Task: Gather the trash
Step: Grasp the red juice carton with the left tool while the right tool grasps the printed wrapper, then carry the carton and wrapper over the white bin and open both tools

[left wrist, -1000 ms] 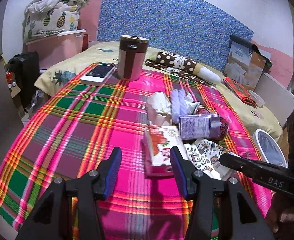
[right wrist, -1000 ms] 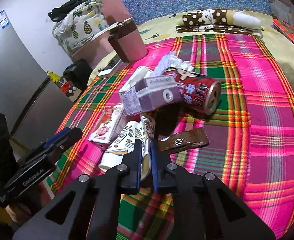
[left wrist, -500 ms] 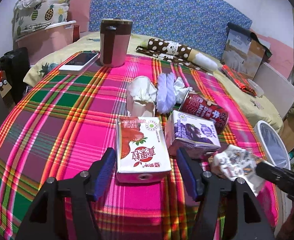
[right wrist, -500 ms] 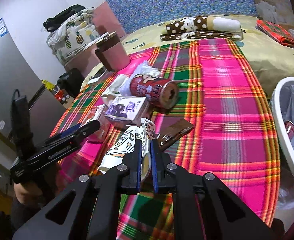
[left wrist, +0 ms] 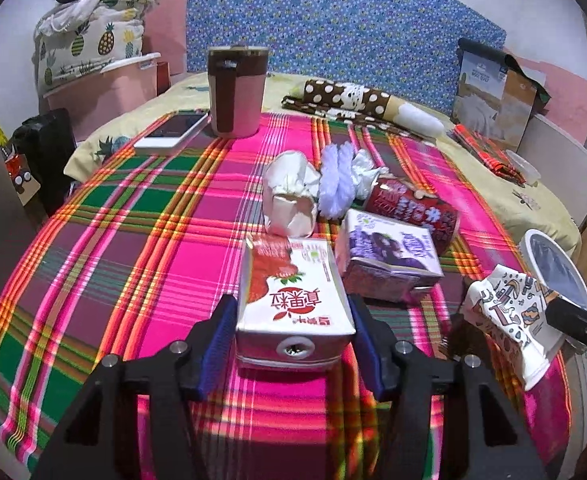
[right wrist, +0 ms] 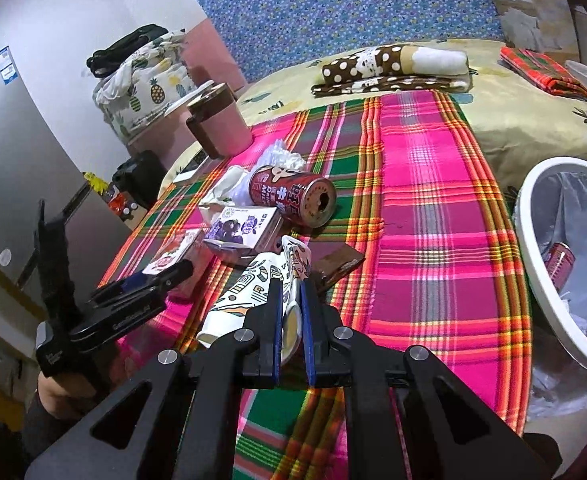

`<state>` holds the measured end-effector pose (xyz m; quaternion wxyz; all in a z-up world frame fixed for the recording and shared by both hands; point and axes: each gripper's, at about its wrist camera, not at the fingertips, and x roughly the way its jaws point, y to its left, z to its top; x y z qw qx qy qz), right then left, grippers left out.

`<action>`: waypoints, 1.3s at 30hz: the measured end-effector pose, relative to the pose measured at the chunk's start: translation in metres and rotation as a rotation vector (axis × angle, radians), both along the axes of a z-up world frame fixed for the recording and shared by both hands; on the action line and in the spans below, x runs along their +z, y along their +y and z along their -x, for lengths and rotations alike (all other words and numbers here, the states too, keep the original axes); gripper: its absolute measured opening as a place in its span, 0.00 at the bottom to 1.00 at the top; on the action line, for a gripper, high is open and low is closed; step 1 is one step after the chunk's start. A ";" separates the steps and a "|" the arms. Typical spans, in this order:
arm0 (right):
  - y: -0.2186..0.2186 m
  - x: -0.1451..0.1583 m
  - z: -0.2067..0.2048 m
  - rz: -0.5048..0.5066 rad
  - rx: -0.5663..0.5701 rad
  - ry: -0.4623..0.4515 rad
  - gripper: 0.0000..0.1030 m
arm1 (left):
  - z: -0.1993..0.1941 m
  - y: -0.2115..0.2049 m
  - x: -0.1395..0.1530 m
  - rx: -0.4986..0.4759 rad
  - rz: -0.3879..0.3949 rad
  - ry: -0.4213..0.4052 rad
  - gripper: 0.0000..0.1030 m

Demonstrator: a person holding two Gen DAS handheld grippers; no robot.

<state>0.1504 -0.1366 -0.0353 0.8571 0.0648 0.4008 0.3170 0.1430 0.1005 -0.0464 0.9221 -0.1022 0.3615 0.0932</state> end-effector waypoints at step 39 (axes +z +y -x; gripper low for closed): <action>-0.113 0.011 0.008 -0.046 -0.256 -0.064 0.11 | -0.006 -0.146 0.048 -0.372 0.018 -0.081 0.55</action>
